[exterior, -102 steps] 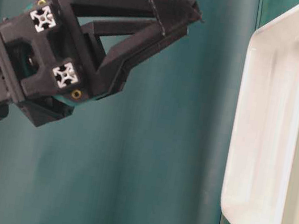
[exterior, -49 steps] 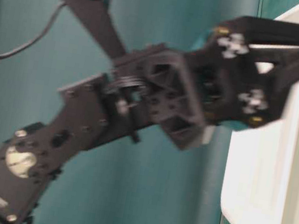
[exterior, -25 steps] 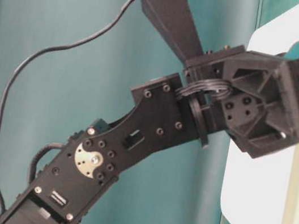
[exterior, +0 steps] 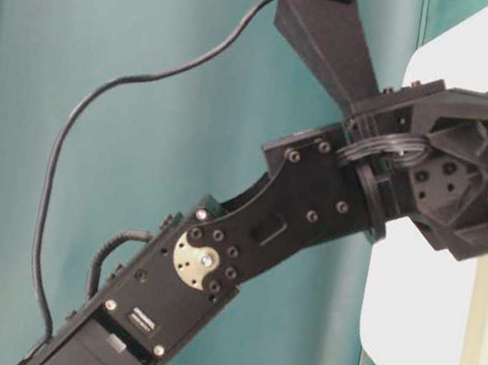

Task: Pick up the tape from a random location and place it into the white case.
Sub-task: 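Close the left gripper on the red tape roll's edge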

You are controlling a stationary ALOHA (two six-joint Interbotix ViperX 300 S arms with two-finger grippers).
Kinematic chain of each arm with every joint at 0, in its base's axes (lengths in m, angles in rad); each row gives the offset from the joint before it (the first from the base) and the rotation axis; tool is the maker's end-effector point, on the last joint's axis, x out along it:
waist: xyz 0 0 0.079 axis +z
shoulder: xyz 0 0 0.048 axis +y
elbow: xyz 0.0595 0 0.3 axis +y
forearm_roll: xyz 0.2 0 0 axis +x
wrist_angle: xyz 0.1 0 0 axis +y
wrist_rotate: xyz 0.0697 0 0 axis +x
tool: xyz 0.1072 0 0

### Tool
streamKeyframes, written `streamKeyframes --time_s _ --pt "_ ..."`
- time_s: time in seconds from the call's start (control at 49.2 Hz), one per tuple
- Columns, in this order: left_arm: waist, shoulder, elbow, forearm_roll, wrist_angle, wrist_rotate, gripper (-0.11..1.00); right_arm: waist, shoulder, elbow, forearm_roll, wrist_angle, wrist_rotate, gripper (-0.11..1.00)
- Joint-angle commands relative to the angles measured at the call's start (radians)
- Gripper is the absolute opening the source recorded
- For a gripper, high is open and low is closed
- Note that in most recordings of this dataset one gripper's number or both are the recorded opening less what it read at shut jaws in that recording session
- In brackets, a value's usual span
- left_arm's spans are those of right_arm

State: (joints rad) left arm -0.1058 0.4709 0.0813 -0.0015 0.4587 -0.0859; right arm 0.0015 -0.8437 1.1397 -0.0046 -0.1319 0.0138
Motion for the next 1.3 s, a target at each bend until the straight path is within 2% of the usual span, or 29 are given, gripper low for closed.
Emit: streamKeyframes --time_s 0.0,0.081,0.142,0.345,0.386,0.833,1.28 --pt "0.003 -0.014 -0.003 0.002 0.0 -0.002 0.99 0.0 0.005 -0.025 0.002 -0.005 0.002 0.92" --pt "0.003 -0.015 -0.003 0.002 0.003 -0.002 0.96 0.0 0.005 -0.025 0.002 -0.005 0.002 0.92" --pt "0.003 -0.015 -0.003 0.002 0.003 -0.005 0.87 0.0 0.005 -0.025 0.002 -0.005 0.002 0.92" --pt "0.003 -0.015 -0.003 0.002 0.003 -0.005 0.31 0.0 0.005 -0.025 0.002 -0.005 0.002 0.92" --pt "0.003 -0.015 -0.003 0.002 0.003 -0.006 0.24 0.0 0.005 -0.026 0.002 -0.005 0.002 0.92" --pt "-0.005 -0.04 -0.009 0.002 0.021 -0.005 0.24 0.0 0.005 -0.026 0.002 -0.005 0.002 0.92" --pt "-0.017 -0.198 -0.017 0.005 0.127 0.0 0.24 0.0 0.006 -0.028 0.002 -0.005 0.003 0.92"
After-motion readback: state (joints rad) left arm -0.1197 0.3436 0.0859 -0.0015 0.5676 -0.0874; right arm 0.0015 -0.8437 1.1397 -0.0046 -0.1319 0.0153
